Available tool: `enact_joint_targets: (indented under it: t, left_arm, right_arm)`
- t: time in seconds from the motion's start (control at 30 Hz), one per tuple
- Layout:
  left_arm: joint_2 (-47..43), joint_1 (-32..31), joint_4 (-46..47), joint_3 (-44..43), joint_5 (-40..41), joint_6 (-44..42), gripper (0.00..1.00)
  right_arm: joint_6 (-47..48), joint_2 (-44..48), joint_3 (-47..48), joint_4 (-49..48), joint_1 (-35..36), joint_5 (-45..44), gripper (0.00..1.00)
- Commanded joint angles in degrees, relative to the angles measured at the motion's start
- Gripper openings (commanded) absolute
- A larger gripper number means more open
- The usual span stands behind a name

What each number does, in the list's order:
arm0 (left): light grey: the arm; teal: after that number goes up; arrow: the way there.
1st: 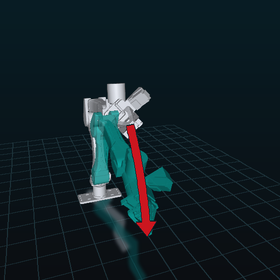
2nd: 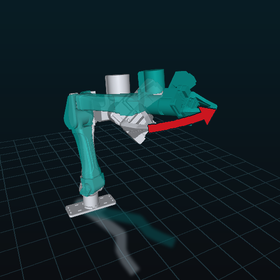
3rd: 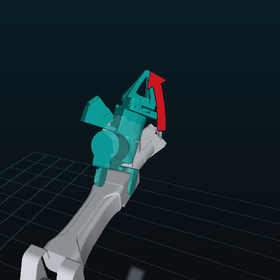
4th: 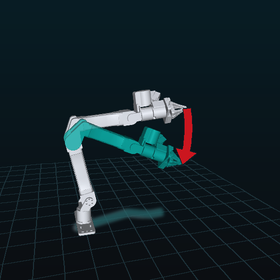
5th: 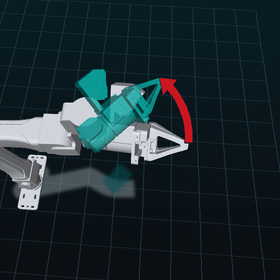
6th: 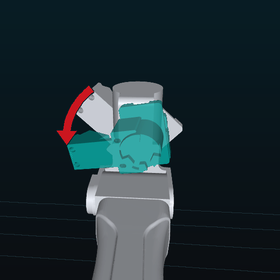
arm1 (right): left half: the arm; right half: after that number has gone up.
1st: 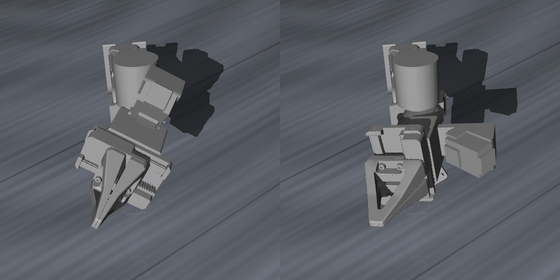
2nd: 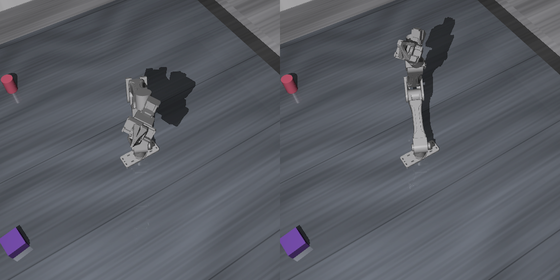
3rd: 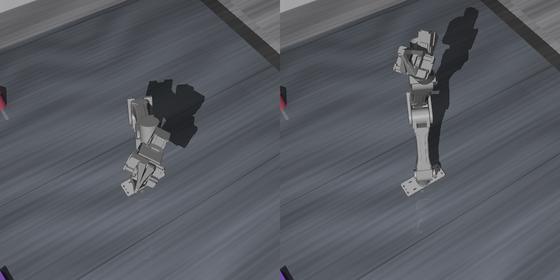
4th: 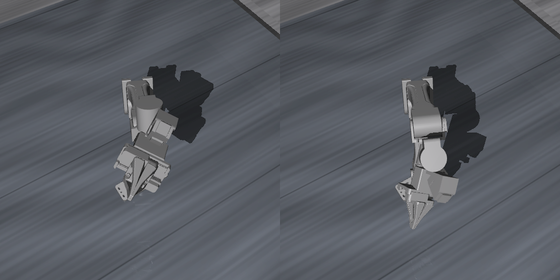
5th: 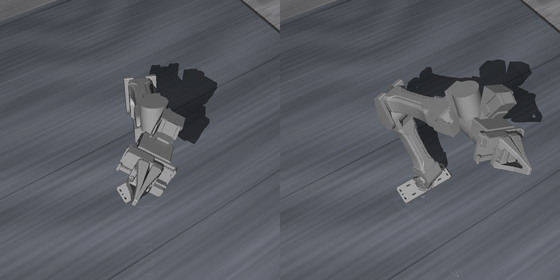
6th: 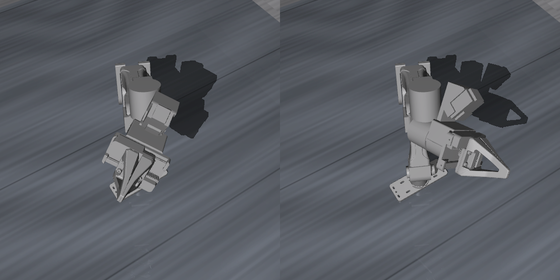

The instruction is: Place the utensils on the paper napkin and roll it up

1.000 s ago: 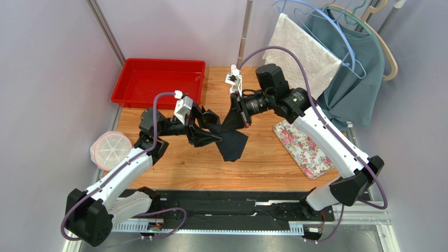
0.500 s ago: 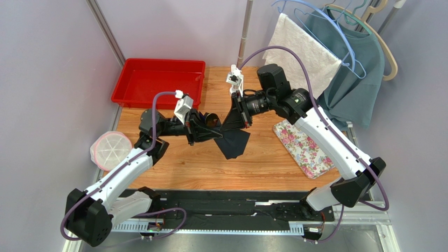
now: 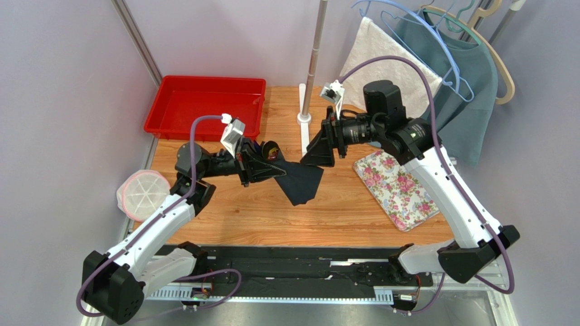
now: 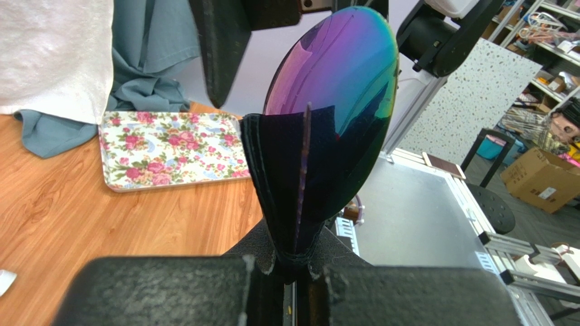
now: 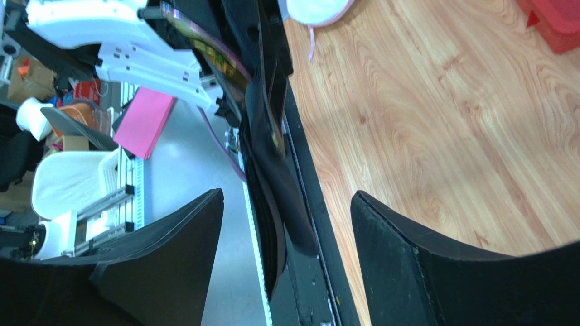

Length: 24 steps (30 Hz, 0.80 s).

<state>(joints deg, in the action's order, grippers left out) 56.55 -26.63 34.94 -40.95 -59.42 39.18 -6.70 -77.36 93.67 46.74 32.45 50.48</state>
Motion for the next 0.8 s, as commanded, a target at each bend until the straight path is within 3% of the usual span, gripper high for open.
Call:
enact_joint_targets:
  t: [0.0,0.17,0.3,0.57,0.63,0.77]
  left_arm:
    - [-1.62,0.88,1.27,-3.87,1.85,1.07,0.00]
    - [-1.27,1.41,1.10,-4.93,1.85,1.43,0.00]
    - [-0.92,1.41,1.62,-5.19,1.59,1.95,0.00]
    - [-1.18,1.41,3.38,-5.46,-0.61,2.74,0.00]
    - [-1.18,1.41,4.08,-5.46,-0.96,3.36,0.00]
    - [-1.18,1.32,5.40,-6.24,-1.93,4.76,0.00]
  right_arm:
    - [4.58,5.02,-2.87,2.12,-0.10,-0.21,0.70]
    - [8.09,7.49,-4.98,4.23,-0.19,-0.47,0.64]
    - [9.42,7.93,-6.57,4.67,-0.28,-1.96,0.43]
    - [8.37,4.95,-5.43,3.01,-0.37,-2.23,0.18]
    - [7.76,4.42,-5.60,2.39,-0.28,-1.88,0.03]
    - [7.05,2.83,-6.56,-0.15,-0.28,-0.56,0.00]
